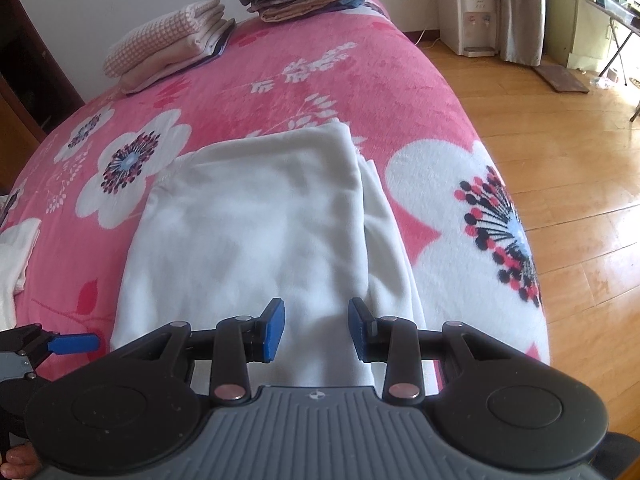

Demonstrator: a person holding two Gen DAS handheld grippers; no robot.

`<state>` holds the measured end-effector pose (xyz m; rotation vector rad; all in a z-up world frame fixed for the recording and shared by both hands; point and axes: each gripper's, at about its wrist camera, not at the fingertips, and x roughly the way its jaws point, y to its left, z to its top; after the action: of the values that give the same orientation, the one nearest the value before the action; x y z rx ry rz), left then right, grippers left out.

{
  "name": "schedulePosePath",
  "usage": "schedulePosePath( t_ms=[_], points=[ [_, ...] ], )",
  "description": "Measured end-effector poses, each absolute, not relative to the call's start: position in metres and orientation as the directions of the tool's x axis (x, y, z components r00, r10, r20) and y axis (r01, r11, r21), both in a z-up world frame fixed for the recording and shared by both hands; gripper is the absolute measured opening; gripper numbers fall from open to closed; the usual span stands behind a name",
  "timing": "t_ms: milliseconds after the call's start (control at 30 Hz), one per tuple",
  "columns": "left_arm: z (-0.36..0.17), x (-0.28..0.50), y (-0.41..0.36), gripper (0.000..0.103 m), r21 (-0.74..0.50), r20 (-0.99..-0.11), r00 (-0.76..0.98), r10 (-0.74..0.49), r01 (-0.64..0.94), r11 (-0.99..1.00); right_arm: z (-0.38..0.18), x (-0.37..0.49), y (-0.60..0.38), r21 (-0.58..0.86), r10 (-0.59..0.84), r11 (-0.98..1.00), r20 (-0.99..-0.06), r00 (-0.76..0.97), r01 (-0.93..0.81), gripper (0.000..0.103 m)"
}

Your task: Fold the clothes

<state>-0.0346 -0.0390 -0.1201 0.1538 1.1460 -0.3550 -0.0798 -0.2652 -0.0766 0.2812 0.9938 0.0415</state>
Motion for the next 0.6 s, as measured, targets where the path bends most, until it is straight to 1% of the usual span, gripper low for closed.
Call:
schedulePosePath(
  t_ms=[600],
  points=[
    [-0.121,-0.036,-0.038,0.101,-0.069,-0.910,0.361,-0.203,0.351,0.934,-0.078,-0.085,-0.254,0.246,0.170,0.966,-0.828,0.534,0.075,0.037]
  ],
)
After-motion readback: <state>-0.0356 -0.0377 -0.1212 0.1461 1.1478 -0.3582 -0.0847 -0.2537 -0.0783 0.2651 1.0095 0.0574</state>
